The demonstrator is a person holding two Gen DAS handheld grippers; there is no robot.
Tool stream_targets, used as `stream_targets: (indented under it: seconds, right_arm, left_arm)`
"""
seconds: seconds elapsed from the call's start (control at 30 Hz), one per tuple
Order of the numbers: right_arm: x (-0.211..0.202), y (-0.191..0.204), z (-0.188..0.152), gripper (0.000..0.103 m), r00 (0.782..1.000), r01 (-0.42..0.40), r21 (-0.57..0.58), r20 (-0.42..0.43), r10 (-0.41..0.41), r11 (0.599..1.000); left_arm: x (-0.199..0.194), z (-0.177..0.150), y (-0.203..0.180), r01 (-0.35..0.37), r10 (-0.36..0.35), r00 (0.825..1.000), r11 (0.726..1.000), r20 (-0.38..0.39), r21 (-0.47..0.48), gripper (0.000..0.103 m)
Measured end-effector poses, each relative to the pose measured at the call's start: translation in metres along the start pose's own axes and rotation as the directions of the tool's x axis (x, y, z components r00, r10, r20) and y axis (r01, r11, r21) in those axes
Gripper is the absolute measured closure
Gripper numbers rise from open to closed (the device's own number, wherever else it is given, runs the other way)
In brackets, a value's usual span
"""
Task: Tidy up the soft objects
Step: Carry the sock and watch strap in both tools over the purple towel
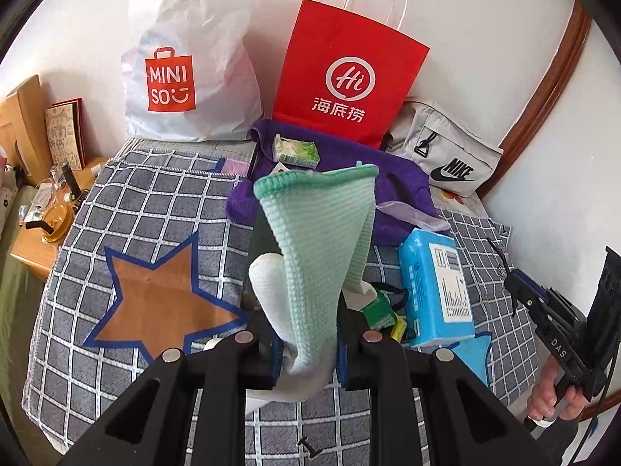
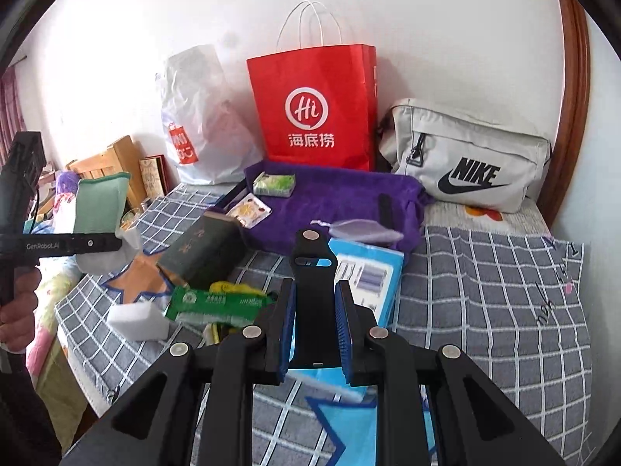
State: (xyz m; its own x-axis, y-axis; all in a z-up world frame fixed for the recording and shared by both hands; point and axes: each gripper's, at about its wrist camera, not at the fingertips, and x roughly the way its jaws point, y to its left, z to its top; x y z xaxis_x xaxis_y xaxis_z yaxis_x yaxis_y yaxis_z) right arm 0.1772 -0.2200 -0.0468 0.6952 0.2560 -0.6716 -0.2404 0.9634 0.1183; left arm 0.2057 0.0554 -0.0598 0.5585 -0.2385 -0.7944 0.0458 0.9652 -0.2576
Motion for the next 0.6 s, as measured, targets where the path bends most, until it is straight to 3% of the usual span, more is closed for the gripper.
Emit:
stream_targets:
  seconds: [0.6]
  right_arm:
    - [0.058, -0.038, 0.088, 0.083, 0.998, 0.028, 0.039, 0.058, -0.031, 0.999]
  left_arm:
    - [0.051, 0.075, 0.000, 0.001, -0.002, 0.999, 1.000, -0.047, -0.023, 0.083]
